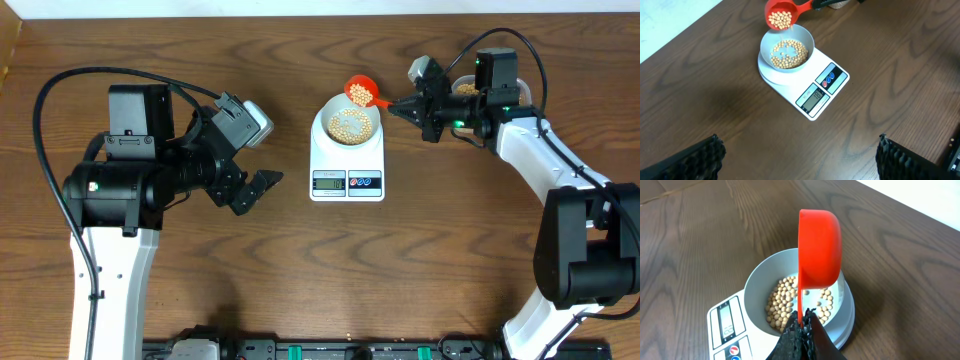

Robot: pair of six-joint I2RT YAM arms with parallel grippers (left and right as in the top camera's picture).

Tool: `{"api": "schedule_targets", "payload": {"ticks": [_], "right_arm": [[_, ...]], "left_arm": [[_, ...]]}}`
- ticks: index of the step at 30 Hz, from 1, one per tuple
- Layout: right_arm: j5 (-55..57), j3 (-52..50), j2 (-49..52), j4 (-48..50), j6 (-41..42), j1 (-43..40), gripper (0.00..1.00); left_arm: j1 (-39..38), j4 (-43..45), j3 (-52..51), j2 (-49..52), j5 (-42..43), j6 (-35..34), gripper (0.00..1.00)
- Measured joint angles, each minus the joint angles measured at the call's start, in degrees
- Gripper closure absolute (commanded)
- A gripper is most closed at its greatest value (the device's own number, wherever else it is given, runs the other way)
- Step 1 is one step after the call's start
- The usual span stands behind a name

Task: Scoop item into bowl and weigh 50g on scale
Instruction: 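Tilt the scoop with the right gripper to pour soybeans into the bowl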

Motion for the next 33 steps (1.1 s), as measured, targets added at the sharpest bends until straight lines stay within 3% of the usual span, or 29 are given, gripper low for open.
{"api": "schedule_targets", "payload": {"ticks": [33], "right_arm": [[0.0,0.0,-0.5,2.0,-7.6,0.0,0.99]], "left_arm": [[0.0,0.0,0.0,0.0,0.0,0.0,0.02]]}}
